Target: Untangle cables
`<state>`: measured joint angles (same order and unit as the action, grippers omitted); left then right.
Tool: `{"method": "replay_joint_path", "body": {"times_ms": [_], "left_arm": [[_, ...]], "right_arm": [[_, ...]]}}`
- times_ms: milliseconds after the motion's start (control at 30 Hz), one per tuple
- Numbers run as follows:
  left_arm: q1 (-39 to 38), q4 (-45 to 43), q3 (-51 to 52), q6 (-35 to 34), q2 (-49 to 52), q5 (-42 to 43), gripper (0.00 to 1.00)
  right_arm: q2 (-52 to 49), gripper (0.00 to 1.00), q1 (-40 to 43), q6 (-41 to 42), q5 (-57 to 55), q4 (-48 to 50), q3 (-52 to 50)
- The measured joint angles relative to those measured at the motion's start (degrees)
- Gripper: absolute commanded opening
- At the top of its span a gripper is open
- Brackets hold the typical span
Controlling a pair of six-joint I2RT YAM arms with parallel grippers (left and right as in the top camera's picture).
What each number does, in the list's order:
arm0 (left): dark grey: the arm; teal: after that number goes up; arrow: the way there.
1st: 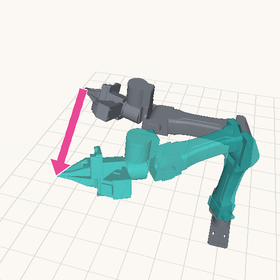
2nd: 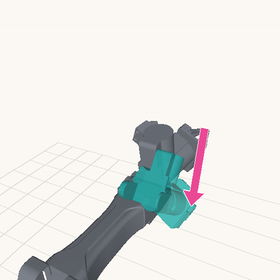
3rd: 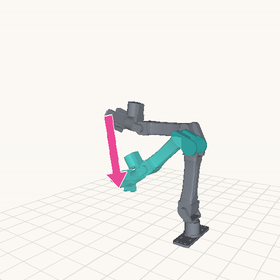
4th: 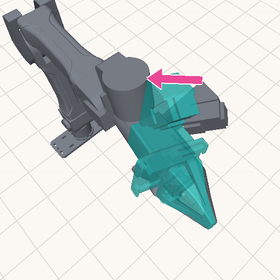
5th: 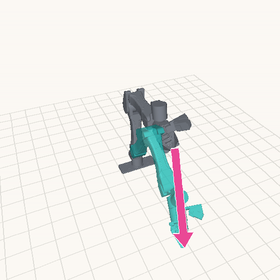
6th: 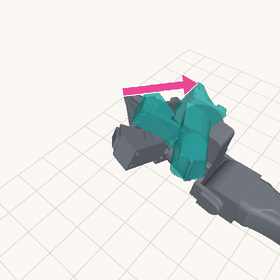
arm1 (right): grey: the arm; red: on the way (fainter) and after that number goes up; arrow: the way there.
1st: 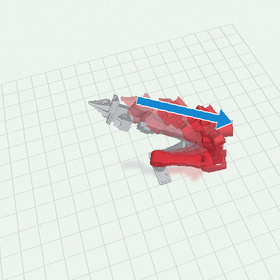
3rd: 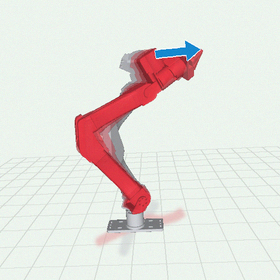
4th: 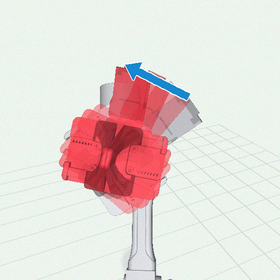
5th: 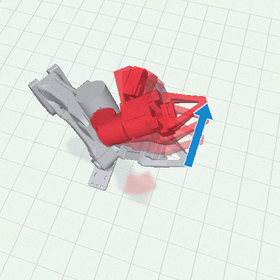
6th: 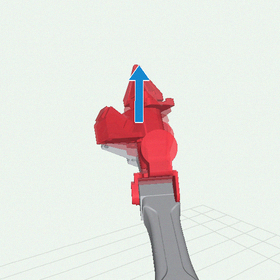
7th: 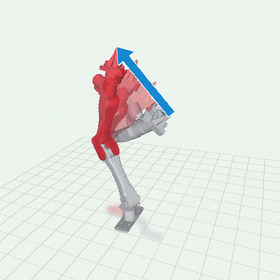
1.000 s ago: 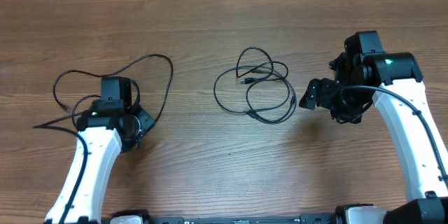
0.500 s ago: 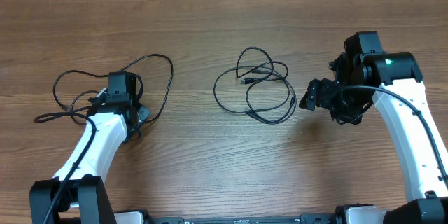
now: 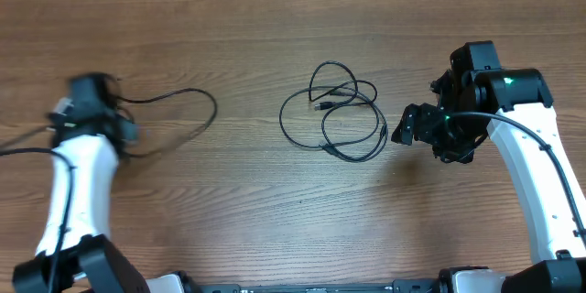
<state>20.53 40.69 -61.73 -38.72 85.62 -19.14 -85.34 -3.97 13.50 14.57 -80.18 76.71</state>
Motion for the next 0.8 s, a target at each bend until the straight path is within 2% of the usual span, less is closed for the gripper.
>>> {"method": "replay_joint_path", "body": {"times_ms": [100, 167, 233, 300, 467, 600, 800], "left_arm": [[5.35, 1.11, -7.63, 2.6, -0.11, -0.26, 0.06], [7.58, 1.68, -10.75, 3.56, -0.66, -0.44, 0.27], [8.46, 1.81, -12.26, 4.57, -1.2, 0.17, 0.58], [8.46, 2.03, -12.7, 5.64, -1.42, 1.86, 0.67], [7.43, 3.96, -12.68, 6.12, -1.38, 11.17, 0.69], [3.61, 3.89, -12.68, 6.8, -1.36, 21.03, 0.68], [-9.16, 1.68, -12.68, 14.47, -0.87, 32.89, 0.75]], "right_arm": [[0.0, 0.85, 0.02, -0.04, -0.02, 0.04, 0.0], [0.0, 0.84, 0.02, 0.0, -0.02, 0.04, -0.02], [0.0, 0.85, 0.02, 0.0, 0.0, 0.02, 0.0], [0.0, 0.85, 0.0, 0.0, 0.0, 0.0, 0.0], [0.0, 0.85, 0.02, 0.0, 0.0, 0.02, 0.0], [0.0, 0.85, 0.0, -0.02, 0.0, 0.0, 0.0], [0.0, 0.86, 0.02, 0.0, -0.02, 0.07, 0.0]]}}
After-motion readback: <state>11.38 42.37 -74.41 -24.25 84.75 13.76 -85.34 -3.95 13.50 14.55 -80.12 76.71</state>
